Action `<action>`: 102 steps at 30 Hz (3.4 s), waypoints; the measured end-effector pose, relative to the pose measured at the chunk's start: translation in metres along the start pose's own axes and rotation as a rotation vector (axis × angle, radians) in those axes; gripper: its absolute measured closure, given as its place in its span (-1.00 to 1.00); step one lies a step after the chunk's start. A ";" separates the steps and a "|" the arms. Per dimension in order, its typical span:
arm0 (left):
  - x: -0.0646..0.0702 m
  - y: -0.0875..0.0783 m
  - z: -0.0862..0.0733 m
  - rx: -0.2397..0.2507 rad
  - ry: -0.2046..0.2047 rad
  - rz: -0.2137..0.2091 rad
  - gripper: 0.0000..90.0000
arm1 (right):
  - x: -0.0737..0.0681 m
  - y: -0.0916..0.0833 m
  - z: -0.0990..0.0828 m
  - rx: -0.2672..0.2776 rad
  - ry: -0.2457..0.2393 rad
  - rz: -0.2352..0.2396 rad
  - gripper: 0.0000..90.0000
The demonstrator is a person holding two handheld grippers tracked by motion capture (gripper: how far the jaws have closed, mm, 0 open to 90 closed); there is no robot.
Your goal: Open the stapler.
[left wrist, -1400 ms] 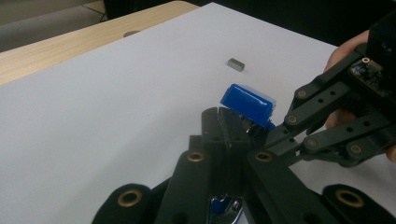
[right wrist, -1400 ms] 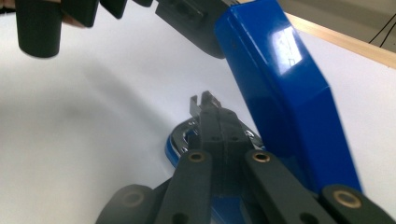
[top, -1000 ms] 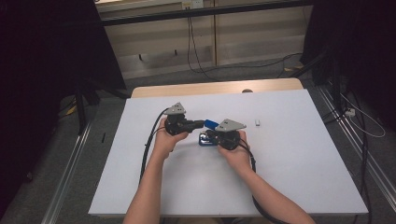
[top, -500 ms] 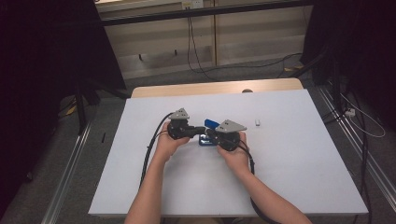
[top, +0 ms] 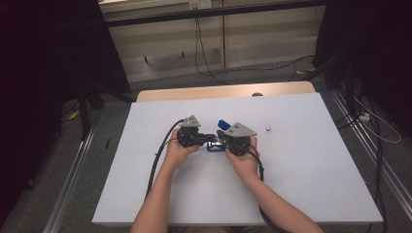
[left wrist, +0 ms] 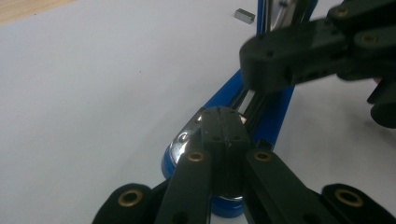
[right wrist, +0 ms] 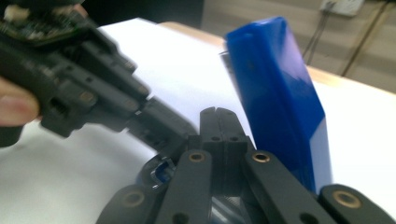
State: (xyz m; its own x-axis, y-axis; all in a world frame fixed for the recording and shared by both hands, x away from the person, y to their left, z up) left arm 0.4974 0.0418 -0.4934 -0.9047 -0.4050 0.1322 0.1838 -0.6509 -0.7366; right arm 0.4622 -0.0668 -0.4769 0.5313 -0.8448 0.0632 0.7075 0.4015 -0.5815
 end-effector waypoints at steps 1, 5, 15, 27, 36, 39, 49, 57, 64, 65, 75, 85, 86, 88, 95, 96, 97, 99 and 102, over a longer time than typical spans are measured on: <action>0.000 0.000 0.000 0.000 0.002 0.000 1.00 | 0.001 -0.001 0.001 -0.001 0.000 -0.005 1.00; 0.001 0.000 0.000 -0.001 0.007 0.006 1.00 | 0.007 -0.007 0.004 0.000 -0.016 -0.042 1.00; 0.002 0.000 -0.001 0.009 -0.001 0.005 1.00 | 0.017 -0.019 0.009 -0.011 -0.030 -0.115 1.00; 0.002 0.001 -0.001 0.014 -0.010 0.001 1.00 | 0.038 -0.030 0.000 -0.036 -0.018 -0.147 1.00; 0.002 0.001 -0.001 0.009 -0.007 0.000 1.00 | 0.048 -0.035 -0.008 -0.046 -0.002 -0.126 1.00; 0.001 0.001 -0.001 0.012 -0.008 -0.004 1.00 | 0.051 -0.035 -0.011 -0.052 -0.007 -0.136 1.00; 0.001 0.001 -0.002 0.016 -0.015 -0.015 1.00 | 0.076 -0.033 -0.038 -0.114 0.050 -0.154 1.00; 0.001 0.001 -0.002 0.014 -0.014 -0.017 1.00 | 0.080 -0.032 -0.047 -0.116 0.047 -0.149 1.00; 0.001 0.000 -0.002 0.012 -0.014 -0.009 1.00 | 0.081 -0.032 -0.046 -0.128 0.040 -0.137 1.00; 0.002 0.001 -0.001 0.014 -0.018 -0.006 1.00 | 0.081 -0.032 -0.046 -0.130 0.039 -0.135 1.00; 0.002 -0.002 0.001 0.024 -0.022 -0.012 1.00 | 0.083 -0.032 -0.044 -0.152 0.047 -0.115 1.00; 0.003 -0.010 0.005 0.047 -0.026 -0.016 0.86 | 0.086 -0.035 -0.040 -0.154 0.037 -0.108 1.00; 0.003 -0.013 0.006 0.053 -0.038 -0.018 0.79 | 0.087 -0.036 -0.039 -0.153 0.038 -0.113 0.97; 0.004 -0.017 0.007 0.059 -0.037 -0.016 0.69 | 0.091 -0.038 -0.038 -0.154 0.042 -0.124 0.87; 0.006 -0.025 0.009 0.055 -0.064 0.024 0.05 | 0.110 -0.049 -0.030 -0.149 0.117 -0.147 0.26; 0.006 -0.027 0.009 0.057 -0.071 0.032 -0.05 | 0.114 -0.051 -0.028 -0.142 0.126 -0.155 0.19; 0.005 -0.028 0.010 0.062 -0.080 0.041 -0.13 | 0.118 -0.052 -0.027 -0.139 0.136 -0.160 0.11; 0.003 -0.030 0.010 0.063 -0.102 0.058 -0.35 | 0.126 -0.055 -0.027 -0.147 0.151 -0.166 -0.01; 0.000 -0.034 0.009 0.057 -0.105 0.084 -0.53 | 0.136 -0.056 -0.029 -0.173 0.175 -0.174 -0.15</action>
State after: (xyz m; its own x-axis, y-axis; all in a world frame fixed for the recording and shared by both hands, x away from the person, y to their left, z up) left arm 0.4942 0.0580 -0.4628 -0.8406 -0.5226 0.1423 0.2813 -0.6458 -0.7098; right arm 0.4810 -0.2147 -0.4595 0.3097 -0.9499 0.0423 0.6831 0.1914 -0.7048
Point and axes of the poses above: each handheld gripper's, and its own axes: y roughly forward along the jaws, z roughly out of its top, x roughly to its right, the point moved 7 cm from there along y, roughly forward along the jaws, and after that the axes turned 15 degrees about -x, right-handed, at the moved point
